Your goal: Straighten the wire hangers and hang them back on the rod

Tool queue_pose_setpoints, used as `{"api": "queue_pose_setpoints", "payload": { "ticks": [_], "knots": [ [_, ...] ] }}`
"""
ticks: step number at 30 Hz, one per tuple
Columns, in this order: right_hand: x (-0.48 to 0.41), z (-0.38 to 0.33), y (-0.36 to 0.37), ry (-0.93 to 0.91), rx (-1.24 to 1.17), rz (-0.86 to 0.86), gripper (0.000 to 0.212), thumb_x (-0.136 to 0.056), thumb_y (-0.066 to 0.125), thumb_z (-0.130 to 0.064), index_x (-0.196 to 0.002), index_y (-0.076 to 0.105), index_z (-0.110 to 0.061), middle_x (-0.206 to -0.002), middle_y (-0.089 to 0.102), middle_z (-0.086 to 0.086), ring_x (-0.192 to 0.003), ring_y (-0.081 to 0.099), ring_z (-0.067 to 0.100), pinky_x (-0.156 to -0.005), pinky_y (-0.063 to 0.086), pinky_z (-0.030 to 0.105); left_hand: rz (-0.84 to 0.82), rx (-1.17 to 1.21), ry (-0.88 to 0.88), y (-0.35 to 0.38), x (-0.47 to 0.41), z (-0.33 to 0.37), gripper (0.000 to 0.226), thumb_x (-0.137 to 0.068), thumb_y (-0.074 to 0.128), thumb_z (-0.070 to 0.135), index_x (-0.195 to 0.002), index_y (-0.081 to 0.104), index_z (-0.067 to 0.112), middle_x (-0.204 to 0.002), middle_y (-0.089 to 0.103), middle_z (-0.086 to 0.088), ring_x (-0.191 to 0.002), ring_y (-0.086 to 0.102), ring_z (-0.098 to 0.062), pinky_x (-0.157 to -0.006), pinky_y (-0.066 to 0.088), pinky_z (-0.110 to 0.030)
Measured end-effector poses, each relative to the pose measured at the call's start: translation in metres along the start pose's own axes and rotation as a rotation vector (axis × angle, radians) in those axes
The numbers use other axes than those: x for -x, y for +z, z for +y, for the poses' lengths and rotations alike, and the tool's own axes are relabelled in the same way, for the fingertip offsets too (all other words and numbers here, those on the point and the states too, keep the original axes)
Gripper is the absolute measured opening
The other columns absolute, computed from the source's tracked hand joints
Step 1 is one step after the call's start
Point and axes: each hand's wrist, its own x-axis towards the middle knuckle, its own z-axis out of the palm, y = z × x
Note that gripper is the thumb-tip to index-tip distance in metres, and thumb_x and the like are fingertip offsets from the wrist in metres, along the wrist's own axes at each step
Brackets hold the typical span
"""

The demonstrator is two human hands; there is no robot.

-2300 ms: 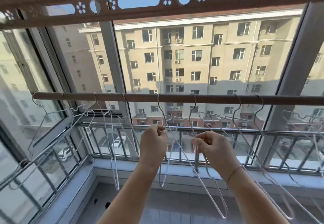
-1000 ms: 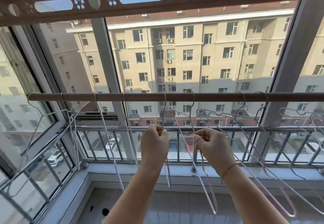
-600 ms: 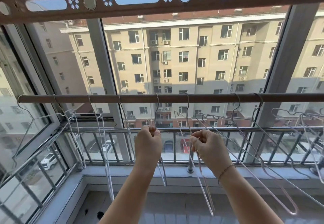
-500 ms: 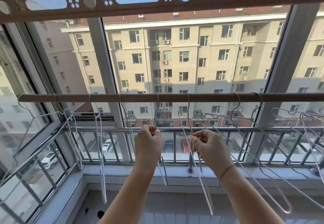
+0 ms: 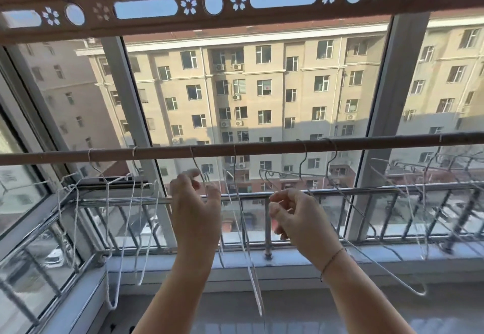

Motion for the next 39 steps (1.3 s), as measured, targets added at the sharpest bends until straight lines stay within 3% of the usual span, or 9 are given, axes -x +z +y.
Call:
{"api": "queue_pose_setpoints", "payload": {
  "ticks": [2, 4, 6, 8, 11, 18, 24, 29, 39],
  "knots": [
    [0.0, 0.005, -0.029, -0.071, 0.08, 0.102, 0.006, -0.086, 0.06, -0.019, -0.092, 0.062, -0.018, -0.076, 0.067, -0.002, -0.065, 0.065, 0.014, -0.063, 0.056, 0.027, -0.043, 0.004, 0.087, 0.014, 0.013, 0.024, 0.012, -0.088, 0.058, 0.02, -0.1, 0.055, 0.021, -0.086, 0.052, 0.009, -0.077, 0.053, -0.007, -0.067, 0.04, -0.013],
    [-0.002, 0.014, -0.057, -0.112, 0.192, 0.216, 0.01, -0.084, 0.062, -0.019, -0.094, 0.062, -0.018, -0.083, 0.066, -0.004, -0.074, 0.063, 0.012, -0.067, 0.05, 0.021, -0.146, 0.029, 0.101, 0.034, 0.029, 0.044, 0.007, -0.089, 0.058, 0.023, -0.095, 0.057, 0.024, -0.08, 0.055, 0.014, -0.074, 0.054, 0.001, -0.062, 0.041, -0.008],
    [-0.005, 0.027, -0.08, -0.101, 0.304, 0.257, 0.019, -0.083, 0.064, -0.019, -0.101, 0.062, -0.015, -0.097, 0.064, 0.0, -0.085, 0.061, 0.014, -0.076, 0.049, 0.025, -0.234, 0.066, 0.072, 0.057, 0.044, 0.059, 0.01, -0.089, 0.059, 0.026, -0.096, 0.061, 0.019, -0.078, 0.058, 0.013, -0.072, 0.057, 0.002, -0.062, 0.043, -0.005],
    [-0.009, 0.043, -0.097, -0.065, 0.391, 0.222, 0.028, -0.082, 0.065, -0.021, -0.109, 0.058, -0.014, -0.111, 0.058, 0.003, -0.092, 0.059, 0.018, -0.081, 0.049, 0.029, -0.301, 0.065, 0.013, 0.08, 0.056, 0.069, 0.018, -0.089, 0.059, 0.03, -0.099, 0.063, 0.015, -0.08, 0.06, 0.011, -0.075, 0.06, -0.006, -0.064, 0.042, -0.009],
    [-0.015, 0.065, -0.115, -0.02, 0.481, 0.138, 0.038, -0.083, 0.063, -0.026, -0.118, 0.052, -0.017, -0.118, 0.054, 0.003, -0.096, 0.058, 0.019, -0.073, 0.041, 0.025, -0.348, 0.002, -0.092, 0.109, 0.072, 0.077, 0.028, -0.089, 0.059, 0.035, -0.105, 0.062, 0.012, -0.083, 0.059, 0.01, -0.08, 0.059, -0.012, -0.069, 0.042, -0.02],
    [-0.032, 0.09, -0.133, -0.004, 0.475, 0.032, 0.022, -0.085, 0.057, -0.029, -0.105, 0.058, -0.021, -0.098, 0.068, 0.001, -0.092, 0.063, 0.023, -0.072, 0.046, 0.029, -0.304, -0.106, -0.222, 0.141, 0.094, 0.082, 0.029, -0.088, 0.06, 0.035, -0.104, 0.066, 0.011, -0.09, 0.071, -0.001, -0.075, 0.058, -0.01, -0.069, 0.044, -0.021],
    [-0.039, 0.096, -0.134, -0.025, 0.39, -0.025, 0.015, -0.083, 0.06, -0.028, -0.094, 0.066, -0.019, -0.084, 0.069, -0.002, -0.082, 0.062, 0.02, -0.066, 0.041, 0.026, -0.323, -0.11, -0.241, 0.145, 0.097, 0.085, 0.025, -0.085, 0.063, 0.033, -0.097, 0.069, 0.012, -0.079, 0.066, 0.006, -0.072, 0.057, -0.007, -0.067, 0.04, -0.016],
    [-0.041, 0.096, -0.134, -0.035, 0.335, -0.057, 0.013, -0.084, 0.059, -0.024, -0.088, 0.067, -0.016, -0.078, 0.069, 0.002, -0.076, 0.063, 0.019, -0.067, 0.046, 0.027, -0.324, -0.044, -0.281, 0.143, 0.095, 0.081, 0.011, -0.086, 0.062, 0.022, -0.085, 0.068, 0.013, -0.072, 0.067, 0.001, -0.065, 0.064, -0.016, -0.07, 0.056, -0.035],
    [-0.038, 0.099, -0.145, -0.046, 0.338, -0.018, 0.01, -0.085, 0.061, -0.025, -0.078, 0.066, -0.019, -0.064, 0.066, -0.005, -0.062, 0.061, 0.013, -0.057, 0.045, 0.025, -0.267, -0.019, -0.336, 0.123, 0.086, 0.064, 0.013, -0.089, 0.059, 0.02, -0.082, 0.065, 0.011, -0.068, 0.066, -0.003, -0.061, 0.061, -0.021, -0.07, 0.057, -0.04]
  ]
}}
